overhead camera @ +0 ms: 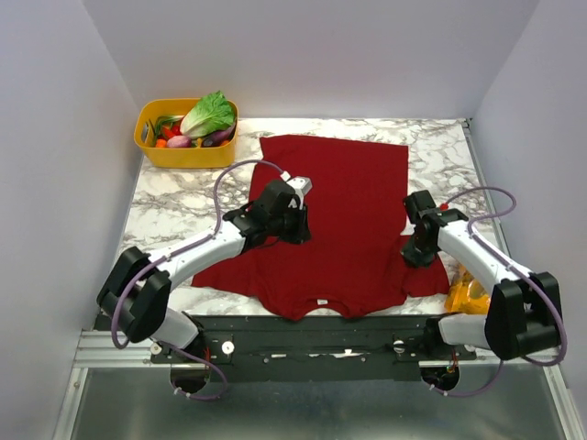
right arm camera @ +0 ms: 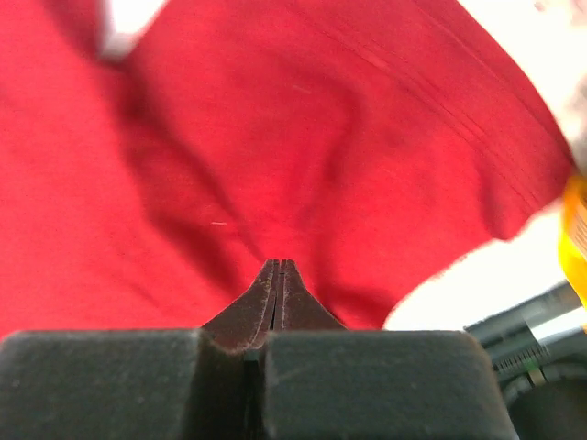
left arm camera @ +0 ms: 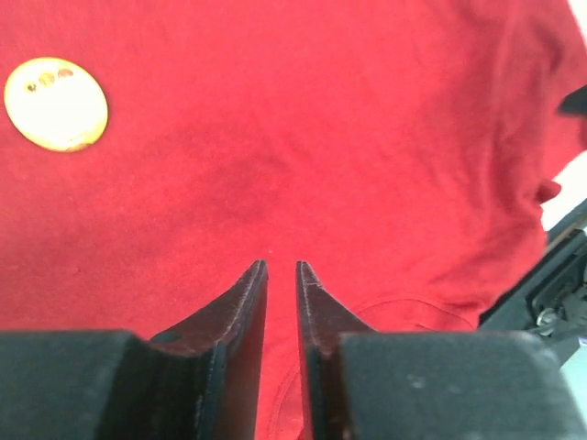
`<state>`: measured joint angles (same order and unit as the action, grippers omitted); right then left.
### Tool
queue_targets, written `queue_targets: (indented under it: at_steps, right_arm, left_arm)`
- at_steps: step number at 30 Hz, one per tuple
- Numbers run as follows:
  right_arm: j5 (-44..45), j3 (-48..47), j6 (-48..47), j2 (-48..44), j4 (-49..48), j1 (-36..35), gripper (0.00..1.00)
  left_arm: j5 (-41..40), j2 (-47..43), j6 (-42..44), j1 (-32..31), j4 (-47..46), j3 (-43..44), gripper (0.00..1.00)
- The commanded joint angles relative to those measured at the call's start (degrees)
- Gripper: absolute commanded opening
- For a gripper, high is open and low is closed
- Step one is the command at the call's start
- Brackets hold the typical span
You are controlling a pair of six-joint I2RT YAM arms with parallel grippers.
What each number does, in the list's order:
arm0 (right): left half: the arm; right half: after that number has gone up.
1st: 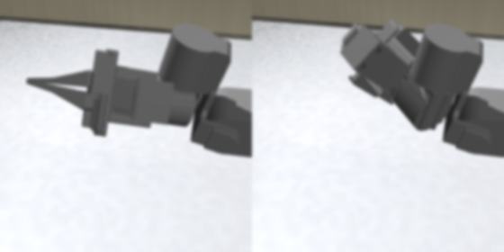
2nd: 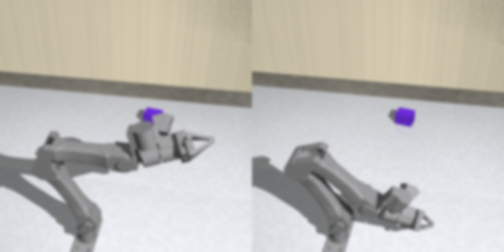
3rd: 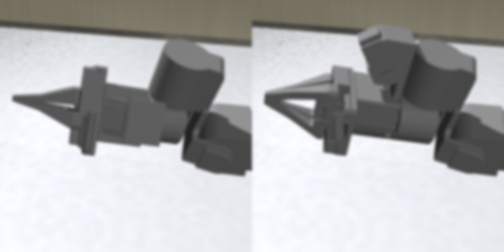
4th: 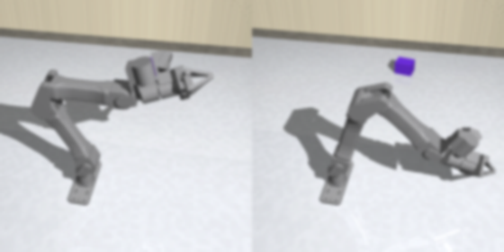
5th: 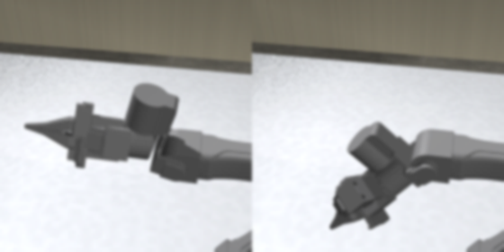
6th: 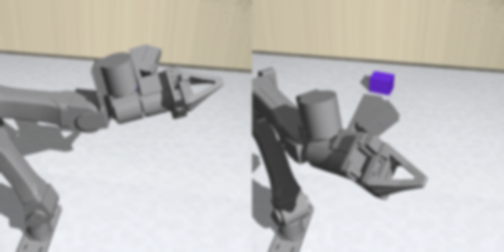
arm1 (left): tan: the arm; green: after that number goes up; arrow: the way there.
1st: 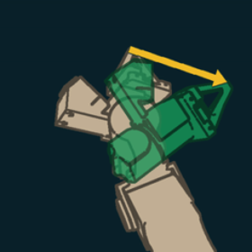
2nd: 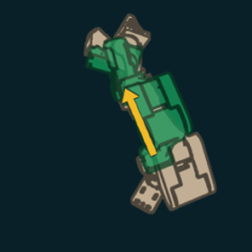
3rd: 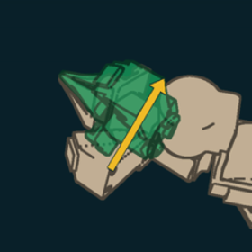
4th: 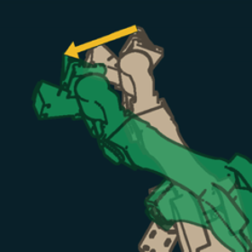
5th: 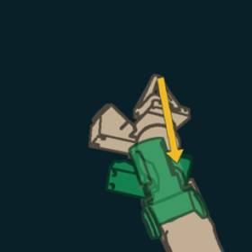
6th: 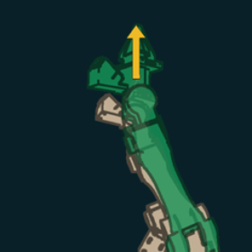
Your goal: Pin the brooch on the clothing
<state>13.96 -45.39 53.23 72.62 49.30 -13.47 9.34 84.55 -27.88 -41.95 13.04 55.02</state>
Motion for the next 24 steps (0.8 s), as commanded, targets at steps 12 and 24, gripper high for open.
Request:
queue_targets:
  at_steps: [12, 24]
  right_arm:
    - [2.39, -13.05, 6.71, 25.8, 15.98, 7.4, 0.0]
    - [1.43, -8.84, 6.98, 25.38, 15.65, 15.49, 0.01]
  left_arm:
    - [-2.31, -8.0, 2.56, 0.56, 1.55, 0.78, 0.72]
    - [-3.72, -10.11, 1.95, 2.49, 2.43, -0.8, 0.74]
